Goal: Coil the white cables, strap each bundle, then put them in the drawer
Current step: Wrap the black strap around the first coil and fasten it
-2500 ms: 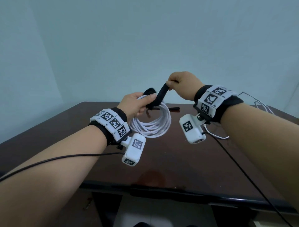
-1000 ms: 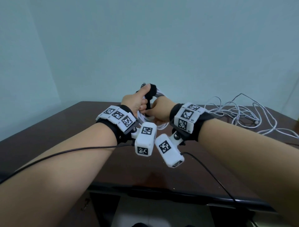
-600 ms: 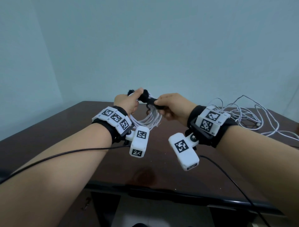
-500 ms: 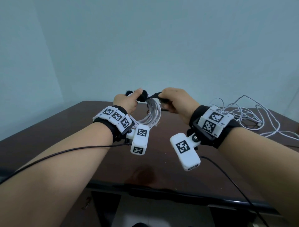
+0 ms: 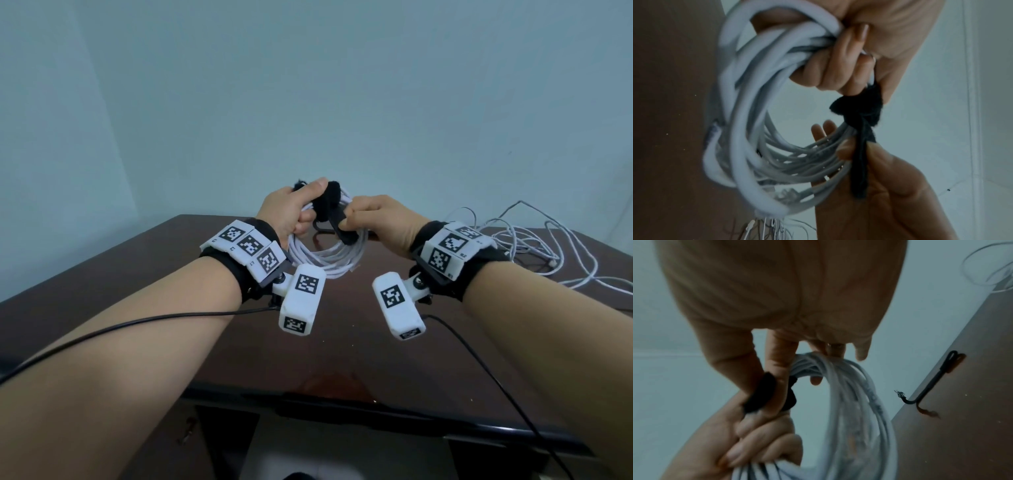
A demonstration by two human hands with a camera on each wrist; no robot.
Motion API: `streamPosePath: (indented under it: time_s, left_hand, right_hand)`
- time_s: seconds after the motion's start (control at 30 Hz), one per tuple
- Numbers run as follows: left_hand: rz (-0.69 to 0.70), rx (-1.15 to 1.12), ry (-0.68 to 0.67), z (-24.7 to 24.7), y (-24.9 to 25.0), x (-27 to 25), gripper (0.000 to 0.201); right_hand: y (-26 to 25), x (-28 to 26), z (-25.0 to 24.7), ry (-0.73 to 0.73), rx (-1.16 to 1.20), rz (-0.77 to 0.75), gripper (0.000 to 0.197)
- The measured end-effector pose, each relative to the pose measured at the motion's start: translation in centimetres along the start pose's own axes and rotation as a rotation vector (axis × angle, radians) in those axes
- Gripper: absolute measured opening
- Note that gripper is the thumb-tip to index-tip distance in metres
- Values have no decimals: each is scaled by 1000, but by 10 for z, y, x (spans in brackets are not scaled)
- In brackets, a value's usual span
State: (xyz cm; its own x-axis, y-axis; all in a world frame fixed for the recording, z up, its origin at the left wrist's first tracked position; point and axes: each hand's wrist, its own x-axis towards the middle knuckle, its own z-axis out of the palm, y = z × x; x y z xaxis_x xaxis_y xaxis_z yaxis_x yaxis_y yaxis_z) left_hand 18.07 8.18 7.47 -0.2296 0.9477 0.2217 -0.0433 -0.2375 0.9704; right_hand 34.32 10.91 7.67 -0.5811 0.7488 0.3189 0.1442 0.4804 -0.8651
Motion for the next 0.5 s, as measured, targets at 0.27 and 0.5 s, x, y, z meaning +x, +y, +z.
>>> streamPosePath:
  time_s: [0.27,0.5]
  left_hand:
    - [-23,-103,156,9,0,2,41]
    - [68,81,229,2,-4,13,31]
  right_hand:
    - [-1,-4,12,196,-166,-216,25]
    - [9,-2,15,321,-354,-328,32]
